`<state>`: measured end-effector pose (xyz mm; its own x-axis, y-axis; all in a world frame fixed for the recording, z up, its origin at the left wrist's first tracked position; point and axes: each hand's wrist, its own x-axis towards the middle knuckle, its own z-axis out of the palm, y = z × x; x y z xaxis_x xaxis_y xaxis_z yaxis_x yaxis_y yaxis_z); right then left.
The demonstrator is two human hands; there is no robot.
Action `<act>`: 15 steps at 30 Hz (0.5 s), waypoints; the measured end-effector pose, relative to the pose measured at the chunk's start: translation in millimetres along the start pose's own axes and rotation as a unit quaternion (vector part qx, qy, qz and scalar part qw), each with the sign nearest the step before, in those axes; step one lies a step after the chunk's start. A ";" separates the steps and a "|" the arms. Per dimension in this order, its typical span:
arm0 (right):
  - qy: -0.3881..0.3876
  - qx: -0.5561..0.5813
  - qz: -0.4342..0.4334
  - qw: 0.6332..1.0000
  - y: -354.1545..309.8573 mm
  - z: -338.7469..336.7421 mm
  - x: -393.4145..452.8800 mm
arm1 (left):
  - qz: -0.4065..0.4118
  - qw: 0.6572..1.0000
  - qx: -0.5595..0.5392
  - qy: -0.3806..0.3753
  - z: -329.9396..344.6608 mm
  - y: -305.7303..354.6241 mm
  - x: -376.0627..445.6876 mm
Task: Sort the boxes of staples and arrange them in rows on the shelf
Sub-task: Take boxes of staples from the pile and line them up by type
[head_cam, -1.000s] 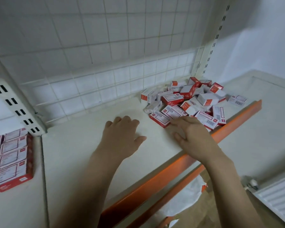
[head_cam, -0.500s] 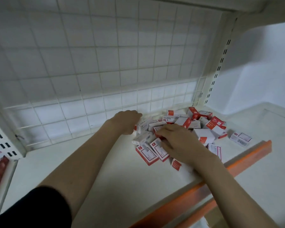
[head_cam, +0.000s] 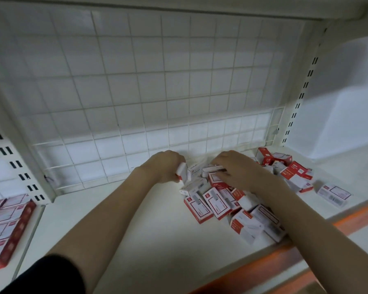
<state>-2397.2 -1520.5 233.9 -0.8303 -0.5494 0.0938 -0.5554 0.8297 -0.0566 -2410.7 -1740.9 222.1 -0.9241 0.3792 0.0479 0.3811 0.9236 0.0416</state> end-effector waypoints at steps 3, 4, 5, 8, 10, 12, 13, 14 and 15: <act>-0.027 -0.010 0.004 1.000 3.4 0.5 18.9 | -0.018 0.999 -0.006 0.035 -4.2 -0.3 -20.9; -0.036 -0.009 0.004 0.999 3.4 1.4 25.4 | -0.022 0.998 -0.014 0.049 -6.3 0.2 -28.8; -0.045 -0.007 0.002 0.999 2.7 2.0 31.4 | -0.025 0.997 -0.023 0.063 -8.2 0.9 -37.0; -0.081 -0.001 -0.010 0.997 -1.1 2.8 47.3 | -0.037 0.992 -0.060 0.102 -12.4 3.1 -63.1; -0.113 0.001 -0.011 0.994 -3.5 1.8 56.0 | -0.047 0.988 -0.084 0.124 -12.8 4.9 -78.5; -0.135 -0.012 -0.009 0.991 -5.3 1.3 63.6 | -0.054 0.983 -0.101 0.141 -11.2 6.6 -91.7; -0.143 -0.022 -0.007 0.989 -6.7 0.8 66.2 | -0.056 0.982 -0.106 0.149 -9.7 7.2 -97.3; -0.150 -0.029 -0.003 0.988 -7.8 1.1 68.7 | -0.057 0.980 -0.109 0.156 -8.1 7.7 -102.3; -0.157 -0.035 -0.001 0.987 -9.6 0.6 70.1 | -0.057 0.979 -0.111 0.162 -6.6 8.3 -106.7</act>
<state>-2450.1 -1567.1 240.4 -0.8090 -0.5451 -0.2200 -0.5613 0.8275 0.0135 -2308.7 -1774.1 223.9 -0.9174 0.2031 0.3422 0.3055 0.9106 0.2784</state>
